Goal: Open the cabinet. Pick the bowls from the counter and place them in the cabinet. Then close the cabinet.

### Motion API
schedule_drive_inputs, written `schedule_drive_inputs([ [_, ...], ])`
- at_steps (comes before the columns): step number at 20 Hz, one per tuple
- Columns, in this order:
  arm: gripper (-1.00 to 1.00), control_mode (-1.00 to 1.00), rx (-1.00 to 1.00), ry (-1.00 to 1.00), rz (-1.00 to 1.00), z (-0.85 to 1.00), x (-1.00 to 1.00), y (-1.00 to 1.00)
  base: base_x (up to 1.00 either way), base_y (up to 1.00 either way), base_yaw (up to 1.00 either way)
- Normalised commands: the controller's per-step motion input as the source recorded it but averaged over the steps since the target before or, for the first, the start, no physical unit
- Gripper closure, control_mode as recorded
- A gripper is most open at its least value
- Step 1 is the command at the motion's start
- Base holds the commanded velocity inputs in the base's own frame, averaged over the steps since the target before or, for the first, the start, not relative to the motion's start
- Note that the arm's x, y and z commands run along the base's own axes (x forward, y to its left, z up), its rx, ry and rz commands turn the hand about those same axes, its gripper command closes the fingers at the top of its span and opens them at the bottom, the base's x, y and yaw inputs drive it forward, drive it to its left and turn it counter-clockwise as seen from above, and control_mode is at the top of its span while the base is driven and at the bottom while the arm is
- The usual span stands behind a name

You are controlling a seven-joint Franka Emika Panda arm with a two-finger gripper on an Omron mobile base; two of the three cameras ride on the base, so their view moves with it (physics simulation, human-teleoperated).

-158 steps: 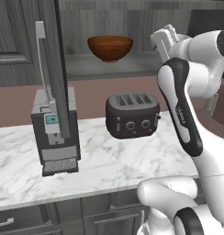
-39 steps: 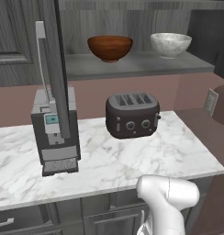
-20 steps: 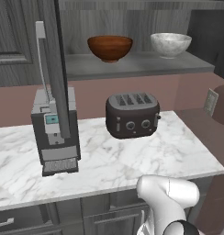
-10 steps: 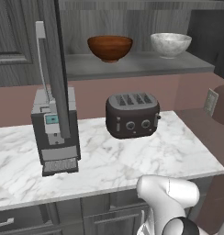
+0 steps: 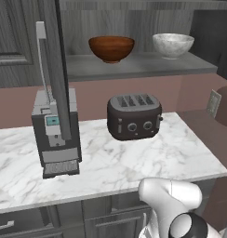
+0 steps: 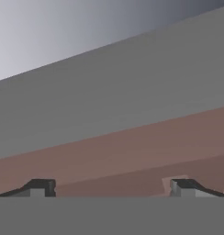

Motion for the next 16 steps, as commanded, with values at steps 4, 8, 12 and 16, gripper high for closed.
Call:
schedule_drive_inputs([
  [4, -1.00, -1.00, 0.00, 0.03, 0.00, -0.05, 0.22, -0.11, 0.00, 0.00, 0.00],
  [8, -1.00, -1.00, 0.00, 0.01, 0.00, -0.06, 0.29, -0.02, 0.00, 0.00, 0.00],
  [12, -1.00, -1.00, 0.00, 0.00, 0.00, -0.12, 0.21, 0.00, 0.00, 0.00, 0.00],
  [16, -1.00, -1.00, 0.00, 0.00, 0.00, -0.35, 0.00, 0.19, 0.00, 0.00, 0.00],
])
